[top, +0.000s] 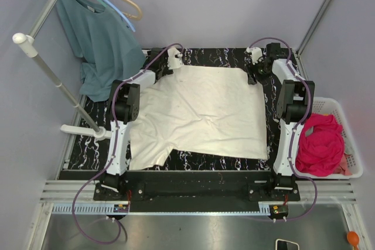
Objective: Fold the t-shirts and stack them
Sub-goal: Flatten the tshirt out
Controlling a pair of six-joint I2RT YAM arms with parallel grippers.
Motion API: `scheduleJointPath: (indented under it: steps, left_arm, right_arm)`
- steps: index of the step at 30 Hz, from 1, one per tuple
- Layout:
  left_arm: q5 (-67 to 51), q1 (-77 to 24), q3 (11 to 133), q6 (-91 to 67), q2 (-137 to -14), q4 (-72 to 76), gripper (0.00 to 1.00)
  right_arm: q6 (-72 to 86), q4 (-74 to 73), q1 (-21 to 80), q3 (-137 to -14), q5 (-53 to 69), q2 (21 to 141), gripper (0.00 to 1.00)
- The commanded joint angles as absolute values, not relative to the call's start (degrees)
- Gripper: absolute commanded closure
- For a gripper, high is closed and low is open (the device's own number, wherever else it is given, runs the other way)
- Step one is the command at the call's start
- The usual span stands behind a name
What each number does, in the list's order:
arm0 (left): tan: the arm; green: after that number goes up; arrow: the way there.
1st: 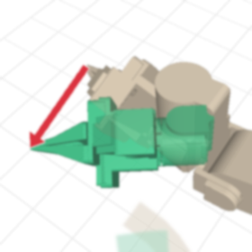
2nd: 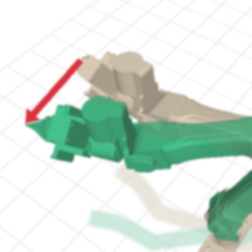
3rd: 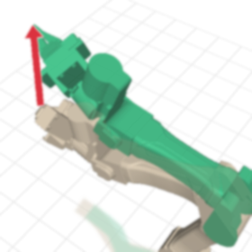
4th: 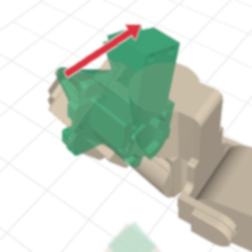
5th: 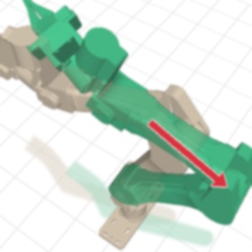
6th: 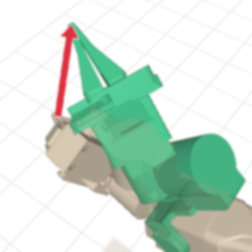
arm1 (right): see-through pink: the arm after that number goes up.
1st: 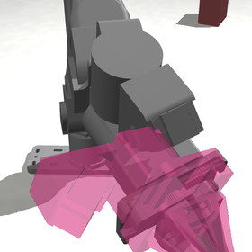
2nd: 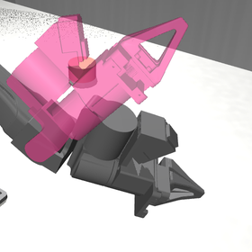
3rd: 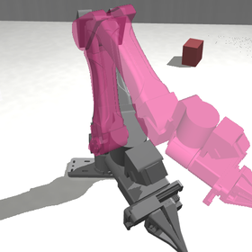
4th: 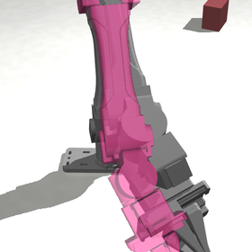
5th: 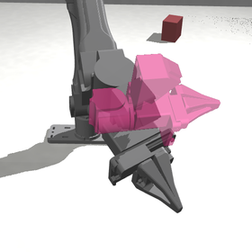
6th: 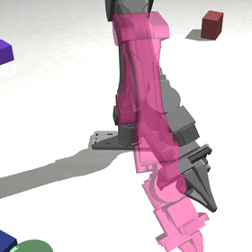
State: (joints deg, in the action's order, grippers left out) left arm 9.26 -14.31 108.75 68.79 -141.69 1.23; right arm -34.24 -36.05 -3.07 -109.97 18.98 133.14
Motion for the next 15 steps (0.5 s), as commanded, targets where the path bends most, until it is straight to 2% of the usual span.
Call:
scheduleJointPath:
  steps: [1,7,10,11,14,15]
  left_arm:
    - [7.5,-14.5,106.0,68.3,-140.4,-3.1,0.06]
    - [7.4,-14.5,105.7,68.9,-139.9,-2.8,0.06]
    - [7.3,-14.5,105.6,68.6,-139.6,-2.8,0.06]
    - [7.4,-14.5,105.4,68.6,-139.6,-2.7,0.06]
    - [7.6,-14.5,104.7,68.9,-139.1,-2.4,0.06]
    - [7.6,-14.6,104.5,68.9,-138.9,-2.4,0.07]
  right_arm:
    - [-36.1,-35.5,-3.3,-112.5,17.3,135.3,0.32]
    - [-37.2,-35.9,-3.3,-113.4,16.3,137.1,0.35]
    - [-37.4,-37.0,-3.3,-113.6,16.8,136.9,0.49]
    - [-37.4,-37.0,-3.3,-113.6,16.7,136.7,0.57]
    - [-37.7,-37.2,-3.3,-112.7,16.1,135.3,0.69]
    - [-37.4,-37.4,-3.3,-112.2,15.6,134.5,0.77]
